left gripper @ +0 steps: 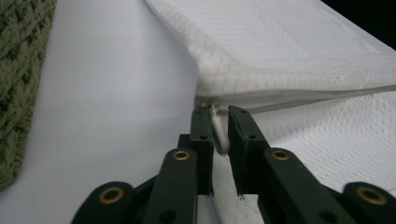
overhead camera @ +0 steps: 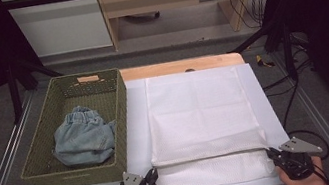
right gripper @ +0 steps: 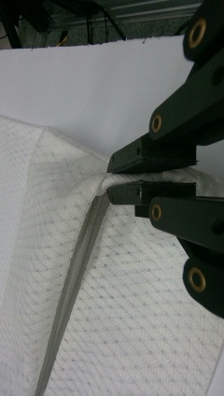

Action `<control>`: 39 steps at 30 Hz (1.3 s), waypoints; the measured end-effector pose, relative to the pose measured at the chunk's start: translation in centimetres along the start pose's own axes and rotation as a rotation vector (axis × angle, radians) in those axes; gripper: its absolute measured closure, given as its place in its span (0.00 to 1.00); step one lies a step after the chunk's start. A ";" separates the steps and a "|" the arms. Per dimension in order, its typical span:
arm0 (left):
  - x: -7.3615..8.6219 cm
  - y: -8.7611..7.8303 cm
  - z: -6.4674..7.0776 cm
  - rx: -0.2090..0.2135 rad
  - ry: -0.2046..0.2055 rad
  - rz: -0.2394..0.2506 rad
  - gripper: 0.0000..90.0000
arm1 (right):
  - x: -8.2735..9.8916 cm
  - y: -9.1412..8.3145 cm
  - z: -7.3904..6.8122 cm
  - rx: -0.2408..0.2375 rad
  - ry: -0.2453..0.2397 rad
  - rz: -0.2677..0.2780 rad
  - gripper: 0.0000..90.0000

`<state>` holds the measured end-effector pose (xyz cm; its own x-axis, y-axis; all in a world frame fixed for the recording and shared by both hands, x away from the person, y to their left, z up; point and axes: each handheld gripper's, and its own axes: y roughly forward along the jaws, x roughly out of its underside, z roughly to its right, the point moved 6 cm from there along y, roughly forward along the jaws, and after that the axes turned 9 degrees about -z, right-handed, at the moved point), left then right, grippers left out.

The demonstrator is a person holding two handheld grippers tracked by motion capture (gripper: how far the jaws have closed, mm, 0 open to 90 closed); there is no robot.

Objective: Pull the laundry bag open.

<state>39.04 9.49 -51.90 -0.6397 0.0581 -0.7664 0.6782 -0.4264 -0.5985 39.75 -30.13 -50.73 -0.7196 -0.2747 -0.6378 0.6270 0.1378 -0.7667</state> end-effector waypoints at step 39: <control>-0.5 2.1 1.9 0.088 0.072 0.045 0.42 | -2.6 -1.2 -2.5 -0.020 -0.074 0.176 0.12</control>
<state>40.10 6.81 -52.32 -0.5797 0.1007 -0.8086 0.6690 -0.5077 -0.5428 40.15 -27.22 -48.28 -0.5749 -0.3139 -0.7556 0.7347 0.2086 -0.6456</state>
